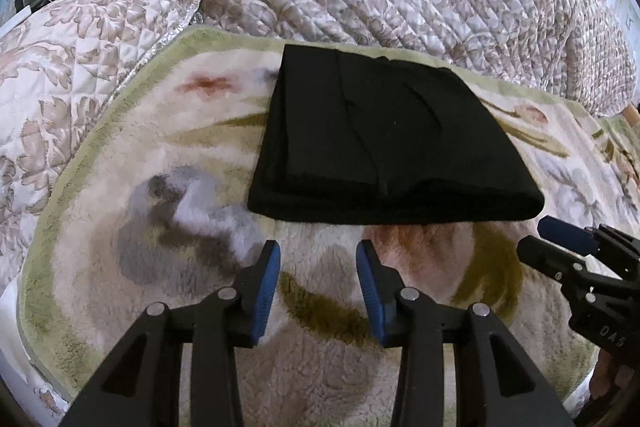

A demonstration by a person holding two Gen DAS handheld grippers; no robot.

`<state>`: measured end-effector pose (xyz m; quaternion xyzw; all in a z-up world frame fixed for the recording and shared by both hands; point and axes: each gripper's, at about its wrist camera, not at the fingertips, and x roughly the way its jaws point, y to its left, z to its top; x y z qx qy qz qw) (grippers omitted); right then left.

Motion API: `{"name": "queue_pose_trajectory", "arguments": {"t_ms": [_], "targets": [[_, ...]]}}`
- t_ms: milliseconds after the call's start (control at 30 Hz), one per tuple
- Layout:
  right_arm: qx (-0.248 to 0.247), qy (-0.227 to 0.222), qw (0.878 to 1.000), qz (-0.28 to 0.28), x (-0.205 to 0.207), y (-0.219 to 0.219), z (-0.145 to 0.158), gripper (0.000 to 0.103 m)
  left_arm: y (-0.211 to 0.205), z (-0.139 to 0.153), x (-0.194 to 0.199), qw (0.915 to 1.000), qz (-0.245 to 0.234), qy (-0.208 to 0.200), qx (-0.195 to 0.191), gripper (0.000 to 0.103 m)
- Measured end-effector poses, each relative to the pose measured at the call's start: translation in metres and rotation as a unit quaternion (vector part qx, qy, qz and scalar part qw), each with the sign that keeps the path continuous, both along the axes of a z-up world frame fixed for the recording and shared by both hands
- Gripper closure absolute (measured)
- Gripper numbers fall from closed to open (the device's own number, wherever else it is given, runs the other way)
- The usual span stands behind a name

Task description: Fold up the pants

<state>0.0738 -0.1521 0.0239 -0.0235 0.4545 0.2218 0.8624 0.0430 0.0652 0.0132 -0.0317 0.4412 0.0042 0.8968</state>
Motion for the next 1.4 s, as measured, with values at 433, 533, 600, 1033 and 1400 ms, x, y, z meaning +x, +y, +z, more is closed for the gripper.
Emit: {"name": "queue_pose_trajectory", "arguments": {"t_ms": [433, 533, 600, 1033, 1400], "targets": [[-0.003, 0.006, 1.0, -0.001, 0.006, 0.0, -0.013, 0.054, -0.006, -0.01, 0.005, 0.9999, -0.003, -0.001, 0.016, 0.052], [-0.006, 0.002, 1.0, -0.003, 0.005, 0.001, -0.014, 0.051, -0.006, -0.01, 0.006, 0.9999, -0.004, -0.003, 0.014, 0.049], [-0.005, -0.002, 1.0, -0.003, 0.005, 0.001, -0.015, 0.049, -0.006, -0.01, 0.006, 0.9999, -0.004, -0.004, 0.014, 0.048], [-0.005, -0.014, 1.0, -0.016, 0.004, -0.001, -0.018, 0.039, -0.007, -0.01, 0.007, 0.9999, -0.01, 0.0, 0.008, 0.04], [-0.014, -0.018, 1.0, -0.002, 0.002, 0.0, -0.017, 0.037, -0.007, -0.01, 0.009, 0.9999, -0.011, 0.007, 0.006, 0.035]]}}
